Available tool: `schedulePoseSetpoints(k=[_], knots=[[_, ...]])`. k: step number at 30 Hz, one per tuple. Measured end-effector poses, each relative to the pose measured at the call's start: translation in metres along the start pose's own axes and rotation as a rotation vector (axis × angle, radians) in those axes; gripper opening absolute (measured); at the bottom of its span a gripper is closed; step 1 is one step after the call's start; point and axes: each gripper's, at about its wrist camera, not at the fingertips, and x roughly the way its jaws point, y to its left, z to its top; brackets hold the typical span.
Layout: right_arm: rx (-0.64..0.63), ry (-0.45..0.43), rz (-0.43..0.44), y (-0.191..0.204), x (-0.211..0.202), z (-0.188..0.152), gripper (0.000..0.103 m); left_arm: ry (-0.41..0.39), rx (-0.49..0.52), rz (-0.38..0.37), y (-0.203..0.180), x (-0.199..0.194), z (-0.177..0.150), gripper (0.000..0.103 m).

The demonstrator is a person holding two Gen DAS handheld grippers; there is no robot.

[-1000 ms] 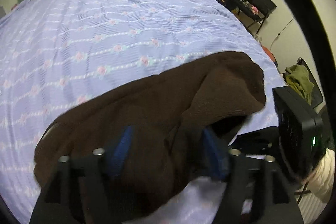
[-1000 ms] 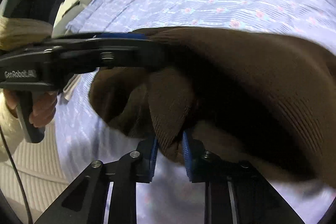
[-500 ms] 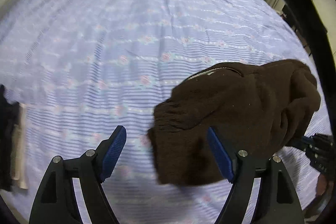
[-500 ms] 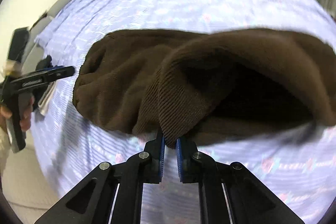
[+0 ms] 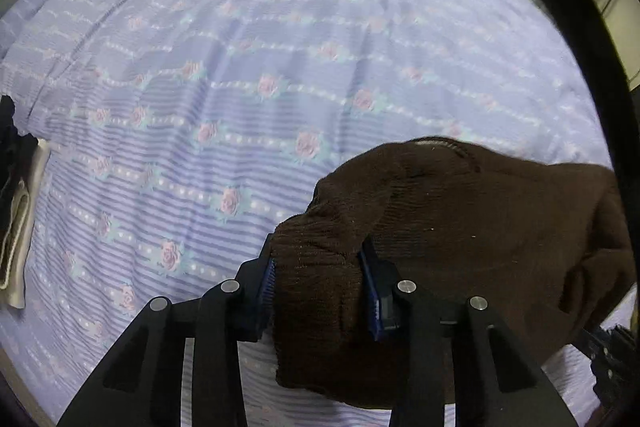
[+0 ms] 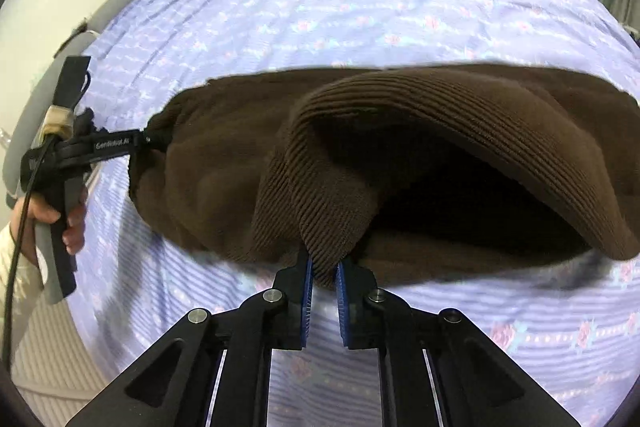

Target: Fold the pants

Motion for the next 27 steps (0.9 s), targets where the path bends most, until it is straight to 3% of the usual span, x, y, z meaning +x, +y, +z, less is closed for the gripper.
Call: schedulePoseSetpoints(k=[4, 7, 8, 9, 11, 13, 16, 21, 27], knots=[[0.066, 0.031, -0.001, -0.008, 0.001, -0.015, 0.011, 0.005, -0.009, 0.042, -0.011, -0.002, 0.004, 0.038], [0.106, 0.020, 0.001, -0.013, -0.001, -0.022, 0.011, -0.009, 0.043, 0.115, -0.020, -0.003, 0.005, 0.057], [0.102, 0.012, -0.017, -0.012, -0.005, -0.021, 0.014, -0.016, 0.061, 0.158, -0.025, -0.007, 0.006, 0.069], [0.086, 0.003, -0.035, -0.011, -0.011, -0.021, 0.020, -0.036, 0.089, 0.179, -0.027, -0.016, 0.005, 0.070], [0.064, -0.019, -0.086, -0.010, -0.028, -0.019, 0.042, -0.089, 0.152, 0.185, -0.033, -0.039, 0.003, 0.075], [0.051, -0.075, -0.135, -0.013, -0.051, -0.019, 0.051, -0.163, 0.218, 0.201, -0.043, -0.068, -0.002, 0.084], [0.045, -0.148, -0.216, -0.028, -0.088, -0.019, 0.052, -0.244, 0.325, 0.123, -0.067, -0.106, -0.011, 0.085], [0.148, -0.250, -0.332, -0.093, -0.131, -0.013, 0.052, -0.288, 0.436, -0.079, -0.129, -0.131, -0.037, 0.085], [0.239, -0.249, -0.361, -0.184, -0.128, 0.012, 0.052, -0.255, 0.485, -0.131, -0.190, -0.117, -0.079, 0.079]])
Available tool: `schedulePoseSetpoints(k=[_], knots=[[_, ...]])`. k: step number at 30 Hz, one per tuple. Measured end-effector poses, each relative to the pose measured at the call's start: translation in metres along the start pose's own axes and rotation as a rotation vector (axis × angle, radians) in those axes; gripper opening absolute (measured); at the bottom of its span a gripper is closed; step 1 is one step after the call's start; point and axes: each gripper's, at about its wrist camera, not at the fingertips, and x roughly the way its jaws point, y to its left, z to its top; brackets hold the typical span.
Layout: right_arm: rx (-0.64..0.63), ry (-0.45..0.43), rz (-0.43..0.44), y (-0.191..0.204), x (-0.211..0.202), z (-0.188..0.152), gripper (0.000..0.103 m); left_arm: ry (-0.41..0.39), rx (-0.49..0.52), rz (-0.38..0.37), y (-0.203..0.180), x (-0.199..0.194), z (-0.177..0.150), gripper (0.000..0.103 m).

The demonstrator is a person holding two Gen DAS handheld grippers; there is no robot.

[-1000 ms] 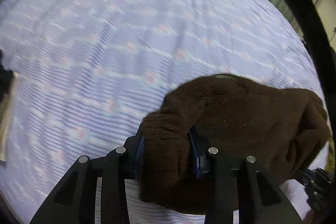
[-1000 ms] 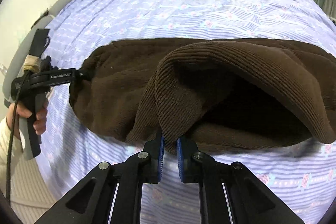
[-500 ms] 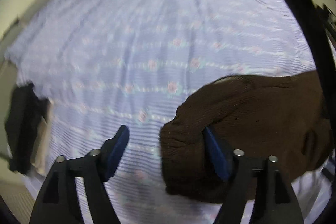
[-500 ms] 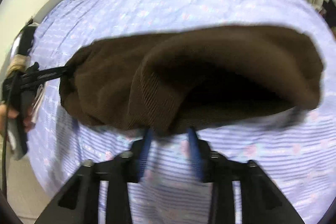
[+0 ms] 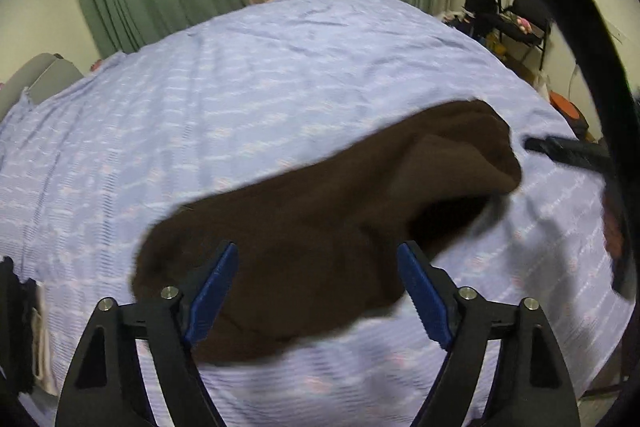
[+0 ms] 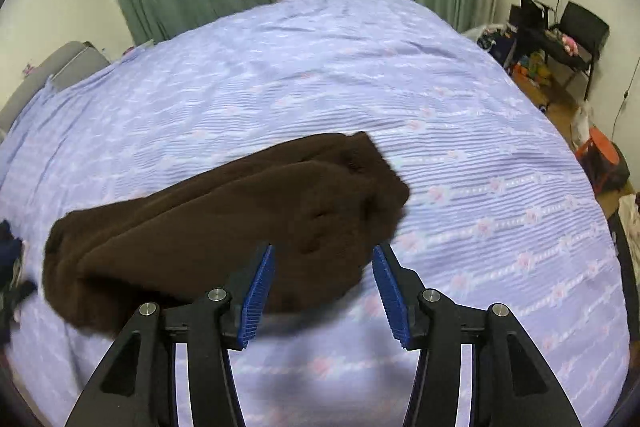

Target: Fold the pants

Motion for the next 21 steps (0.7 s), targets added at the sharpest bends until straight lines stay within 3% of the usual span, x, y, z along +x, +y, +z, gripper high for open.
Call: schedulePoseSetpoints(k=[6, 13, 14, 15, 16, 17, 19, 21], knots=[[-0.004, 0.058, 0.008, -0.016, 0.050, 0.016, 0.052, 0.028, 0.006, 0.052, -0.045, 0.026, -0.011, 0.059], [-0.001, 0.121, 0.062, -0.020, 0.078, 0.015, 0.052, 0.018, 0.028, 0.150, -0.074, 0.057, -0.014, 0.057], [0.006, 0.129, 0.075, -0.022, 0.080, 0.016, 0.050, 0.020, 0.056, 0.178, -0.079, 0.064, -0.015, 0.053], [0.014, 0.140, 0.083, -0.024, 0.085, 0.016, 0.047, 0.027, 0.083, 0.200, -0.083, 0.073, -0.017, 0.041], [0.011, 0.150, 0.089, -0.025, 0.088, 0.016, 0.026, 0.035, 0.096, 0.209, -0.084, 0.078, -0.019, 0.033], [-0.003, 0.164, 0.109, -0.023, 0.090, 0.017, 0.023, 0.047, 0.099, 0.195, -0.085, 0.083, -0.021, 0.019], [-0.065, 0.133, 0.065, -0.013, 0.079, 0.022, 0.022, 0.061, 0.090, 0.179, -0.084, 0.086, -0.024, 0.016], [-0.175, 0.039, -0.006, 0.002, 0.056, 0.034, 0.022, 0.060, 0.102, 0.174, -0.086, 0.083, -0.027, 0.013]])
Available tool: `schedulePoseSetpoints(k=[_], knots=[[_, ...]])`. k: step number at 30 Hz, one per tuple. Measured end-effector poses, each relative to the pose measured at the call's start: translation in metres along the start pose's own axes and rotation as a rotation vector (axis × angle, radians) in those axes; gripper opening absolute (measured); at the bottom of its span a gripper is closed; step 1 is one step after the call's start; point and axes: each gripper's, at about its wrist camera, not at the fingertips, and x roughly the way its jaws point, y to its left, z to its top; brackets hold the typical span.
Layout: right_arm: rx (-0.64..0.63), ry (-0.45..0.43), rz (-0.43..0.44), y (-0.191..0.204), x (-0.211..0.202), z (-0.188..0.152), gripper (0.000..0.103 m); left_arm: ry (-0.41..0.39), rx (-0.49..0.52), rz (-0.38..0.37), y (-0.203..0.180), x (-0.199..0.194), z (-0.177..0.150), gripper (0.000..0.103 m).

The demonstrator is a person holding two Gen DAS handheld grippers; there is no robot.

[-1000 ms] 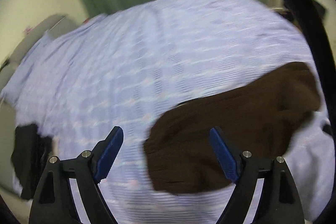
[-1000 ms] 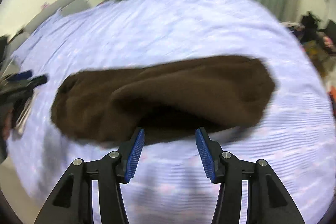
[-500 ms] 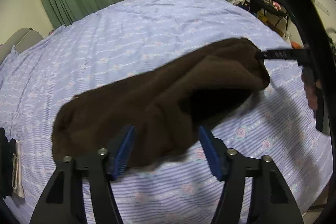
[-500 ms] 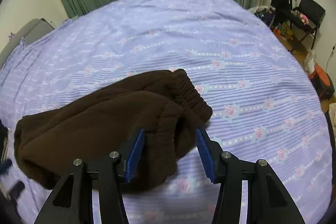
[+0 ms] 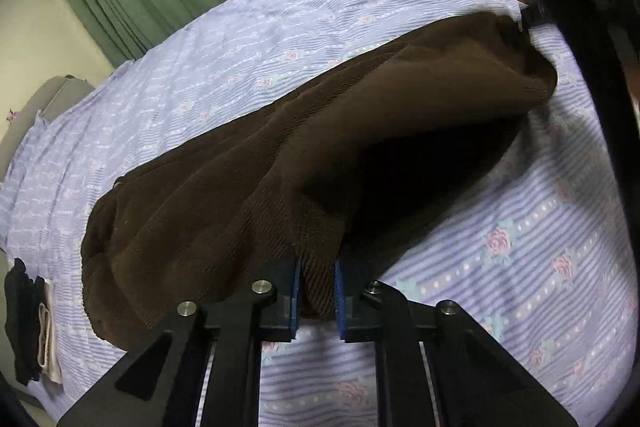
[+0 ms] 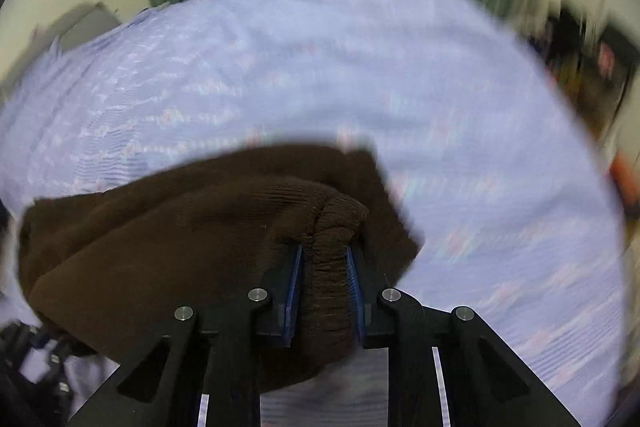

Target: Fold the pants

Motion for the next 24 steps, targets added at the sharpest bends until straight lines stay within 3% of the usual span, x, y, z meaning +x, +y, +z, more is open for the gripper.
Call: schedulePoseSetpoints(k=[4, 8, 11, 13, 15, 16, 18, 19, 20, 22, 24], knots=[[-0.149, -0.076, -0.065, 0.003, -0.017, 0.036, 0.022, 0.025, -0.013, -0.034, -0.003, 0.004, -0.001, 0.013], [-0.284, 0.001, -0.095, 0.007, 0.022, 0.056, 0.022, 0.060, -0.042, -0.043, -0.002, 0.016, 0.009, 0.013], [-0.302, 0.059, -0.121, 0.006, 0.047, 0.052, 0.022, 0.102, -0.032, -0.050, -0.006, 0.032, 0.012, 0.016], [-0.263, 0.078, -0.120, 0.000, 0.055, 0.049, 0.024, 0.115, -0.023, -0.063, -0.006, 0.036, 0.017, 0.026], [-0.234, 0.079, -0.118, -0.003, 0.052, 0.045, 0.037, 0.135, 0.002, -0.127, -0.005, 0.032, 0.024, 0.065], [-0.229, 0.070, -0.135, -0.003, 0.047, 0.044, 0.049, 0.137, 0.005, -0.148, -0.003, 0.025, 0.028, 0.072], [-0.210, 0.017, -0.170, 0.000, 0.021, 0.041, 0.063, 0.077, -0.007, -0.185, 0.010, 0.000, 0.036, 0.077], [-0.191, -0.020, -0.183, 0.000, 0.006, 0.038, 0.075, 0.038, 0.000, -0.199, 0.019, -0.014, 0.040, 0.083], [-0.160, -0.058, -0.208, 0.002, -0.016, 0.033, 0.081, -0.021, 0.018, -0.206, 0.029, -0.029, 0.046, 0.094], [-0.114, -0.082, -0.233, 0.006, -0.041, 0.023, 0.081, -0.125, 0.064, -0.209, 0.051, -0.044, 0.057, 0.098], [-0.046, -0.091, -0.180, 0.009, -0.064, 0.006, 0.081, -0.213, 0.166, -0.209, 0.074, -0.044, 0.072, 0.098]])
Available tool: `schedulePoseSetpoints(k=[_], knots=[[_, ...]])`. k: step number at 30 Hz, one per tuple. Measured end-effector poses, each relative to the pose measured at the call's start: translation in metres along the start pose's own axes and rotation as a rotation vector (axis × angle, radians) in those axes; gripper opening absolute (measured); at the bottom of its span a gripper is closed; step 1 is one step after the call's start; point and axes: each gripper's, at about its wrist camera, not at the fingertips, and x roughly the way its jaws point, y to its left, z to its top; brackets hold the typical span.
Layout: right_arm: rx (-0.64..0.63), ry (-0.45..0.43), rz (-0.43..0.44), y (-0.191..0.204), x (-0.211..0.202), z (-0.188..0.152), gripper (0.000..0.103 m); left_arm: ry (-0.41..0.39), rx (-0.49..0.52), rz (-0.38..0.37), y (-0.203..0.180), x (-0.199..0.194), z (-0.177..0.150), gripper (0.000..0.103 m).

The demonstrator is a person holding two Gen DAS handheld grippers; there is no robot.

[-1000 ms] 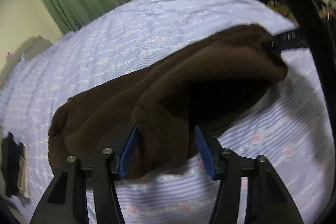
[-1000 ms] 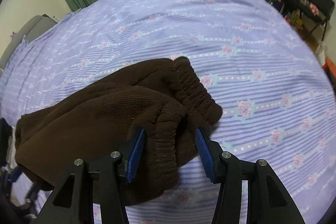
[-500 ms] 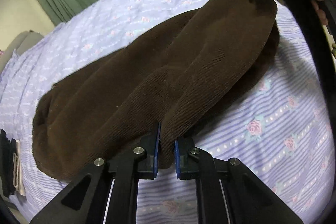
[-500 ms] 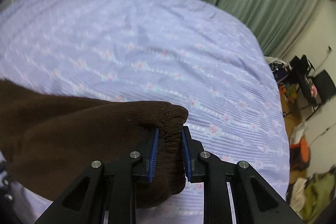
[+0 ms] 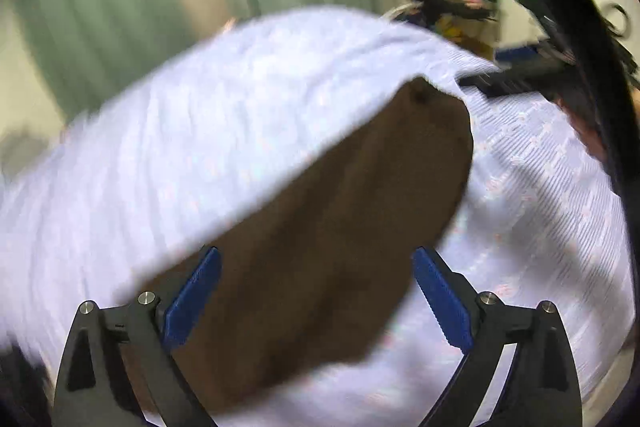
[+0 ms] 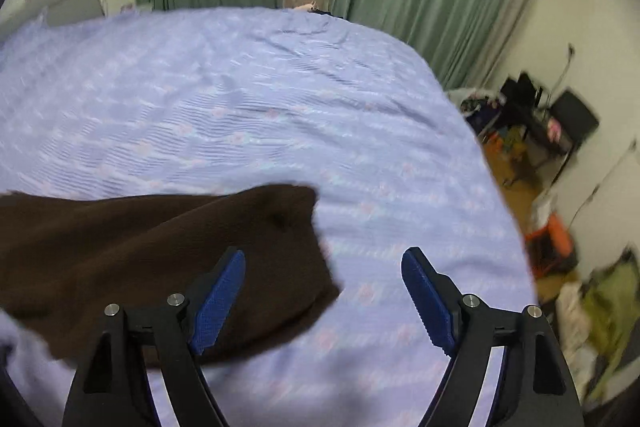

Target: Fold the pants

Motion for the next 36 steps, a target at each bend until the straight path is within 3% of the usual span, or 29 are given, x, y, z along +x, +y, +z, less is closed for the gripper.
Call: schedulePoseSetpoints(k=[2, 4, 6, 7, 11, 16, 19, 21, 23, 24, 30, 33, 36], knots=[[0.078, 0.015, 0.064, 0.001, -0.013, -0.016, 0.081, -0.012, 0.046, -0.014, 0.023, 0.007, 0.003, 0.095], [0.154, 0.047, 0.095, 0.007, -0.017, -0.036, 0.081, 0.020, 0.056, -0.066, 0.056, 0.031, 0.013, 0.086], [0.205, 0.090, 0.109, 0.016, -0.012, -0.053, 0.080, 0.104, 0.034, -0.132, 0.087, 0.065, 0.021, 0.071], [0.223, 0.110, 0.117, 0.022, -0.008, -0.058, 0.080, 0.145, 0.022, -0.167, 0.095, 0.080, 0.023, 0.069], [0.226, 0.154, 0.149, 0.052, 0.011, -0.071, 0.076, 0.289, 0.009, -0.275, 0.094, 0.133, 0.024, 0.063], [0.287, 0.181, 0.216, 0.056, 0.034, -0.071, 0.069, 0.394, 0.007, -0.278, 0.080, 0.169, 0.005, 0.062], [0.364, 0.205, 0.246, 0.050, 0.047, -0.076, 0.059, 0.417, -0.085, -0.329, 0.087, 0.177, 0.003, 0.043], [0.390, 0.235, 0.283, 0.050, 0.062, -0.081, 0.042, 0.394, -0.065, -0.301, 0.084, 0.172, 0.003, 0.027], [0.434, 0.258, 0.314, 0.048, 0.074, -0.086, 0.015, 0.385, -0.060, -0.299, 0.084, 0.169, 0.002, 0.023], [0.455, 0.254, 0.322, 0.046, 0.075, -0.088, 0.012, 0.378, -0.062, -0.293, 0.084, 0.167, 0.003, 0.021], [0.387, 0.265, 0.211, 0.055, 0.061, -0.094, 0.008, 0.364, -0.122, -0.242, 0.106, 0.171, 0.001, 0.020], [0.384, 0.274, 0.200, 0.053, 0.058, -0.093, 0.009, 0.359, -0.129, -0.210, 0.106, 0.171, -0.003, 0.022], [0.335, 0.251, 0.164, 0.055, 0.049, -0.089, 0.021, 0.341, -0.120, -0.162, 0.103, 0.159, 0.001, 0.031]])
